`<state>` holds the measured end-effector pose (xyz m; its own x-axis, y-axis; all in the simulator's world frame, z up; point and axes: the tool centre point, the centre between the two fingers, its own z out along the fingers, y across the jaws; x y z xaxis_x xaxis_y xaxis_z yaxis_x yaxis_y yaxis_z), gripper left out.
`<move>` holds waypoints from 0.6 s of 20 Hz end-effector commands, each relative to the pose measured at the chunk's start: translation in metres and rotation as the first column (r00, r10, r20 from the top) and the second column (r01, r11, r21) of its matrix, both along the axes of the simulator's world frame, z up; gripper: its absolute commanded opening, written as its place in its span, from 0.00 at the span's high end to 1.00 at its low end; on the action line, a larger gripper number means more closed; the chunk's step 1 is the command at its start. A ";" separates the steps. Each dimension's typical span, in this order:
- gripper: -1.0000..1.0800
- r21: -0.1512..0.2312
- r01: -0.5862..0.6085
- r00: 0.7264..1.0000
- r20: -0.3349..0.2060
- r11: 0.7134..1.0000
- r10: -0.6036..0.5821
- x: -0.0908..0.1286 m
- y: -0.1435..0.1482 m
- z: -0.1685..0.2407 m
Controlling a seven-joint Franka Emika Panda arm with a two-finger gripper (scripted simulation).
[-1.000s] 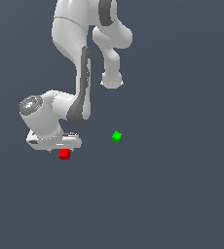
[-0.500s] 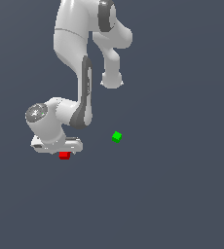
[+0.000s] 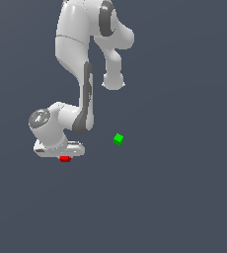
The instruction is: Stack the red cube on top of the green cube.
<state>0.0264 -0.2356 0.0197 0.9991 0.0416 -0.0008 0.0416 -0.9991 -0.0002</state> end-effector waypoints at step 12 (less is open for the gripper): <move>1.00 0.000 0.000 1.000 0.001 1.000 0.000 0.000 0.000 0.005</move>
